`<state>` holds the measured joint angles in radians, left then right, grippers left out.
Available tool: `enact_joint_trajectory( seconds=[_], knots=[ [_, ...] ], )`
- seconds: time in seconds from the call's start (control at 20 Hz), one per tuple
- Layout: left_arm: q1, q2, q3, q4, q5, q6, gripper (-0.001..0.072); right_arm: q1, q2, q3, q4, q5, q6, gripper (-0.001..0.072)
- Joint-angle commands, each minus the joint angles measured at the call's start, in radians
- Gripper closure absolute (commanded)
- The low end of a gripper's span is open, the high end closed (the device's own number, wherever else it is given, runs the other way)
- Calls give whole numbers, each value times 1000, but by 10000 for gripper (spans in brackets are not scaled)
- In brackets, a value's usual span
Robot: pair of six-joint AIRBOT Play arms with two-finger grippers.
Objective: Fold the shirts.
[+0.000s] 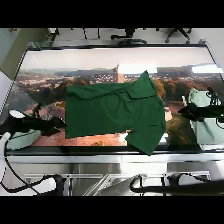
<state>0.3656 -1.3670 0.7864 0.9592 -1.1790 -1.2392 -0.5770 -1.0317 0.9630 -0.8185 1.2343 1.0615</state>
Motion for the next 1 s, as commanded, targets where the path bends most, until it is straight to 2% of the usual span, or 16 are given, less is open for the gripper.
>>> enact_joint_trajectory(
  seconds=[0.0,0.2,0.25,0.3,0.35,0.75,0.8,0.9,0.95],
  knots=[
    [-49,-68,-93,-82,113,64,118,-5,0,-49,37,5,-18,340],
    [-130,-161,6,-122,84,72,120,-4,-39,-49,37,16,-17,316],
    [-146,-169,39,-122,76,71,243,6,-58,-49,35,17,-18,316],
    [-159,-172,70,-116,72,71,561,22,-80,-49,34,21,-18,316],
    [-170,-171,100,-112,74,71,692,39,-101,-49,33,24,-18,316],
    [-146,-171,211,-114,26,63,691,204,-276,-49,11,5,-15,326],
    [-138,-171,220,-115,14,60,691,224,-279,-49,23,5,-27,377],
    [-125,-171,245,-119,-31,60,692,257,-271,-33,103,32,-95,669],
    [-125,-166,270,-126,-73,56,692,262,-256,-10,154,54,-118,693]
  ],
)
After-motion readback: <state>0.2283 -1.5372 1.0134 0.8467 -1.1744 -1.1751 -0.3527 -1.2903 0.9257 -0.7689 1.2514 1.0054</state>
